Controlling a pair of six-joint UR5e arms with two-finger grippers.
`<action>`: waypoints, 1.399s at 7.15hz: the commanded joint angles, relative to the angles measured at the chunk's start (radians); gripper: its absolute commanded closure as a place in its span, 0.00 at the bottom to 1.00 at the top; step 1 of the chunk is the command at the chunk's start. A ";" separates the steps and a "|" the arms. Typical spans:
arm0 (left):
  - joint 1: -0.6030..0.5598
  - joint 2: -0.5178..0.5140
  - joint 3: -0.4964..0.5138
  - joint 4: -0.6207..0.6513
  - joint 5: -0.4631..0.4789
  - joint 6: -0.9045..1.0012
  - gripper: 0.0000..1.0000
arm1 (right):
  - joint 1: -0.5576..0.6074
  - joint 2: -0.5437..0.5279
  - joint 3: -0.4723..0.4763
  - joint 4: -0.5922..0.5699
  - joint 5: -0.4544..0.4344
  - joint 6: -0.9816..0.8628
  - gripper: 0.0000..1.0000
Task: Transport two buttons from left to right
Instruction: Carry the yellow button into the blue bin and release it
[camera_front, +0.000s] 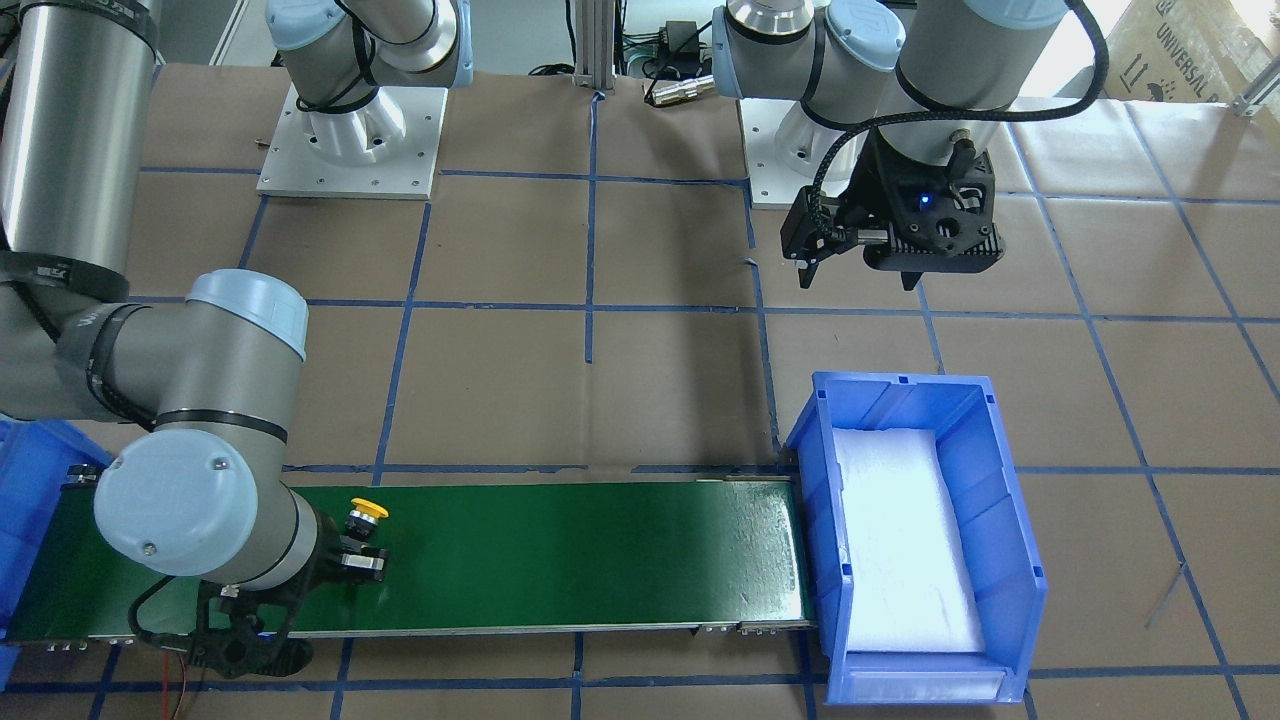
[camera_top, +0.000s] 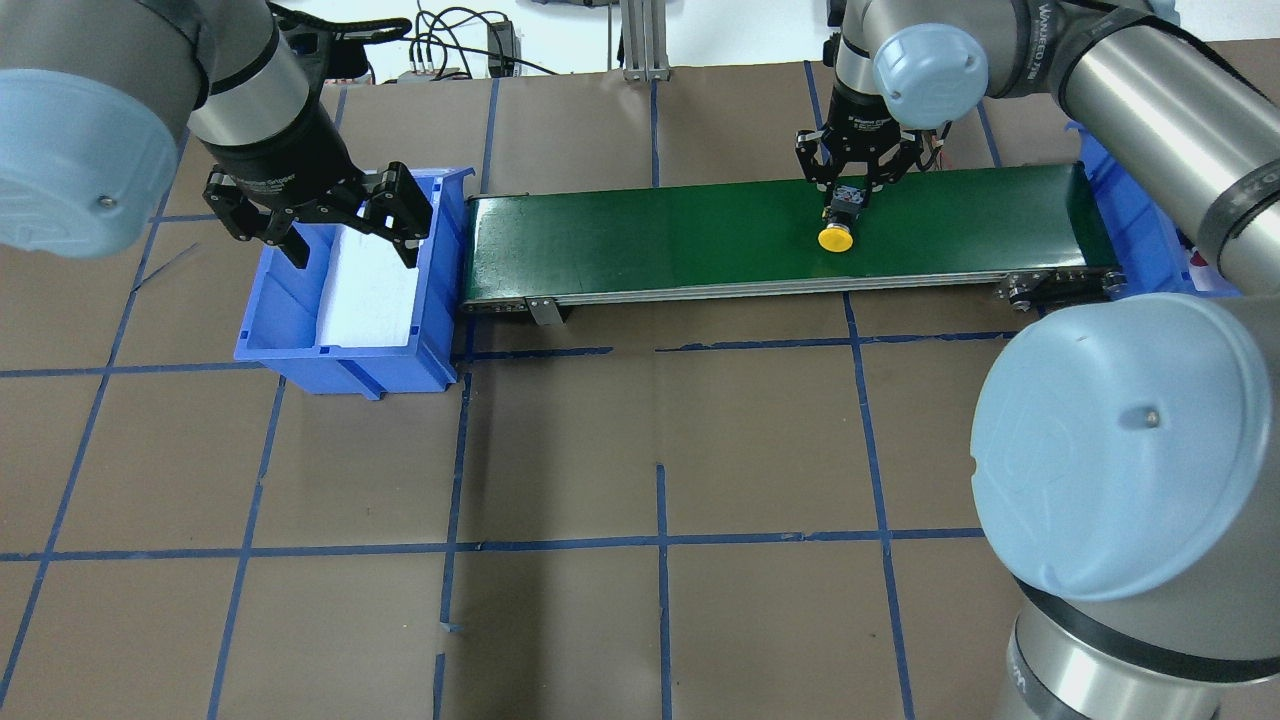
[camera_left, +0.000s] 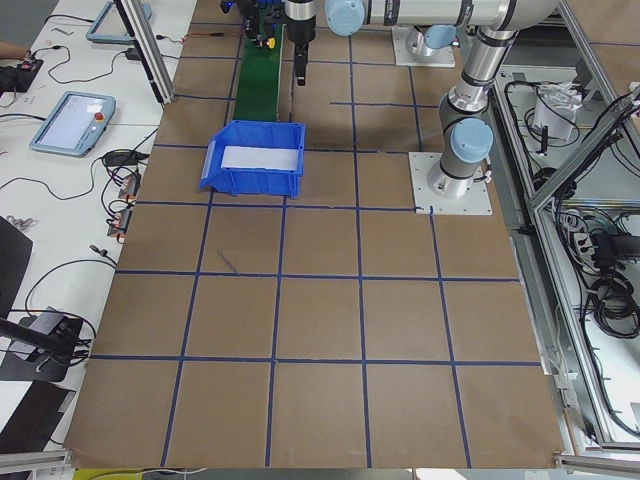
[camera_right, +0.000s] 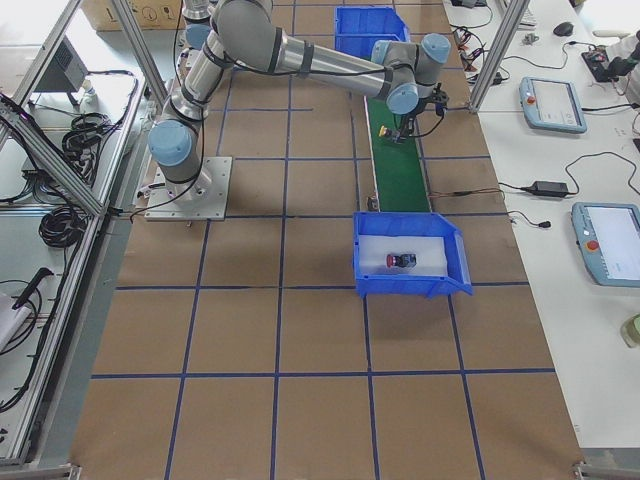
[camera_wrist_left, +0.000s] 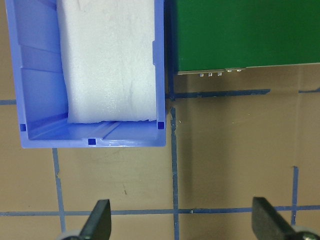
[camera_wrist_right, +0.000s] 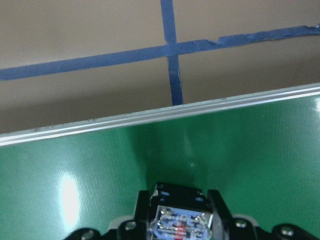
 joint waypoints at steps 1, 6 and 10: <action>0.000 -0.008 0.013 0.000 0.001 0.005 0.00 | -0.049 -0.019 -0.103 0.149 -0.002 -0.091 0.88; 0.002 -0.012 0.016 0.000 -0.002 0.002 0.00 | -0.352 -0.053 -0.194 0.192 -0.046 -0.536 0.88; 0.000 0.009 -0.009 0.000 0.001 0.005 0.00 | -0.466 0.028 -0.241 0.107 -0.046 -0.744 0.90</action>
